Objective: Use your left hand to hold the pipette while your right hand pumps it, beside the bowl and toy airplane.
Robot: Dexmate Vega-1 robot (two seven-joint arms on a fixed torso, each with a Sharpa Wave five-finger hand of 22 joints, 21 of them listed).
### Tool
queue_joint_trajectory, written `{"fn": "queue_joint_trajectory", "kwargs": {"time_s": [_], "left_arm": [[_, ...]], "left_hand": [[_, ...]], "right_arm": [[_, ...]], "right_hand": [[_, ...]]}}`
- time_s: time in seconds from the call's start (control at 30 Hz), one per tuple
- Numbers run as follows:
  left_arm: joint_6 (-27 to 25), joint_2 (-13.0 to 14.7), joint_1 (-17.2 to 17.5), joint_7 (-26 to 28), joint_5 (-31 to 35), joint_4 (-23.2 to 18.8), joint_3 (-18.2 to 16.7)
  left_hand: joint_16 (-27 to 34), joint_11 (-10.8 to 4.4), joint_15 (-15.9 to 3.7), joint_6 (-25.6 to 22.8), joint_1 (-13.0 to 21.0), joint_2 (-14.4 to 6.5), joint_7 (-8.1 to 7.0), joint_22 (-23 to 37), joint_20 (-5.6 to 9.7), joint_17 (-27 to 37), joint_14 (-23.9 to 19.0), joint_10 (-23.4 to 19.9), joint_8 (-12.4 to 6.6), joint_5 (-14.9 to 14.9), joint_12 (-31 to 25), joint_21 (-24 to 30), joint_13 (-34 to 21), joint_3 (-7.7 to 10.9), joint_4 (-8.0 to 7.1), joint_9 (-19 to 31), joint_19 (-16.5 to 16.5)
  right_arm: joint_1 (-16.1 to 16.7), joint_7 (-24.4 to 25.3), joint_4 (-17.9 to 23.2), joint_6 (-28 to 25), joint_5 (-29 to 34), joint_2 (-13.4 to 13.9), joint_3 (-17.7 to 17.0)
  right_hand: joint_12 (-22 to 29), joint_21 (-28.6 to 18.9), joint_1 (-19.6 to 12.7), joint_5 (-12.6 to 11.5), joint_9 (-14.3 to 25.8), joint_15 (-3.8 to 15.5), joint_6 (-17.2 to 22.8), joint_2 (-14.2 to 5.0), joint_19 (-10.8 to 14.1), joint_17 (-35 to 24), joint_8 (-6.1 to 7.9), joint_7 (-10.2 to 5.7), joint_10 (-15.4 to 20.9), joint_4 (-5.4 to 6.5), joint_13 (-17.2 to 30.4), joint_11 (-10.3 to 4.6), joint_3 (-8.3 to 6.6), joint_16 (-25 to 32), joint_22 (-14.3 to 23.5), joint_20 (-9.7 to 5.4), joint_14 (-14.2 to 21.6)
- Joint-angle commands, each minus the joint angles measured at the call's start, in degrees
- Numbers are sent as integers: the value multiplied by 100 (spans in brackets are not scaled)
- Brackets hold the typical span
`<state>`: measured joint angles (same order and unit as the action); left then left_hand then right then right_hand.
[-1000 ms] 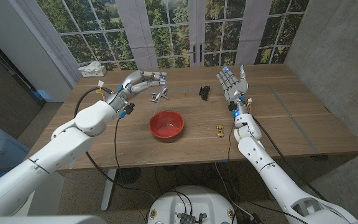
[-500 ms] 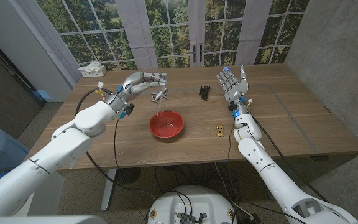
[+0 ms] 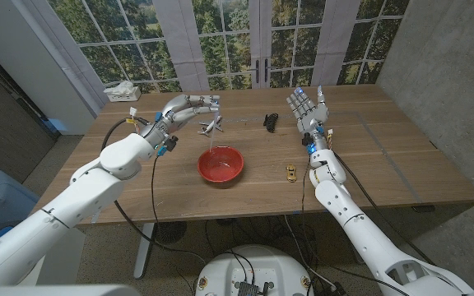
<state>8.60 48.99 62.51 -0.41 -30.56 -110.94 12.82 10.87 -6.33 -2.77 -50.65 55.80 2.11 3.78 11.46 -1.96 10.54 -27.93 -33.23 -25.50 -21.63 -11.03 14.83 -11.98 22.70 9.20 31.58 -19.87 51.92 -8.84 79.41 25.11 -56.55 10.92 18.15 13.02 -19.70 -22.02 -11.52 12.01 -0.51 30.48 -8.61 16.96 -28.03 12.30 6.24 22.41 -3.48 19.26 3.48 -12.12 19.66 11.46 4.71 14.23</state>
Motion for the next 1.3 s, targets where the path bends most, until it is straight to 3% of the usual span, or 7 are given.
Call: {"fn": "queue_joint_trajectory", "kwargs": {"time_s": [0.03, 0.47, 1.3], "left_arm": [[-54, -144, -193, -41, -224, 199, 57], [66, -509, -554, -28, -345, 679, 235], [-251, -944, -1703, -207, -132, 1714, 814]], "left_hand": [[41, -12, -619, -26, -9, -35, 12, 3, -15, 15, 21, 26, 16, 17, -22, -5, -15, -11, -11, -26, 5], [56, -14, -627, -76, -2, -73, -4, 5, -13, 13, 3, 1, 65, 64, -46, 3, -12, -39, -7, -107, -13], [47, 24, -609, -80, -4, -128, -16, 7, -15, 9, 52, 72, 175, 138, -39, -3, -8, -98, -6, -237, 4]], "right_arm": [[-127, -13, -159, 4, 96, -21, 44], [-206, -46, -196, -54, 230, 47, 124], [-352, -36, -16, -170, 730, 389, 373]], "right_hand": [[37, -29, 61, 15, 5, -36, 27, -8, -4, -25, 14, 24, 16, -16, 25, 33, -28, -40, 19, 21, 1], [32, -26, 77, 15, 5, -37, 25, -8, -15, -29, 13, 29, 5, -33, 26, 30, -45, -51, 18, 30, -11], [15, -19, 119, 16, 4, -44, 33, 14, -41, -34, 14, 34, -30, -71, 24, 46, -71, -80, 17, 55, -47]]}}
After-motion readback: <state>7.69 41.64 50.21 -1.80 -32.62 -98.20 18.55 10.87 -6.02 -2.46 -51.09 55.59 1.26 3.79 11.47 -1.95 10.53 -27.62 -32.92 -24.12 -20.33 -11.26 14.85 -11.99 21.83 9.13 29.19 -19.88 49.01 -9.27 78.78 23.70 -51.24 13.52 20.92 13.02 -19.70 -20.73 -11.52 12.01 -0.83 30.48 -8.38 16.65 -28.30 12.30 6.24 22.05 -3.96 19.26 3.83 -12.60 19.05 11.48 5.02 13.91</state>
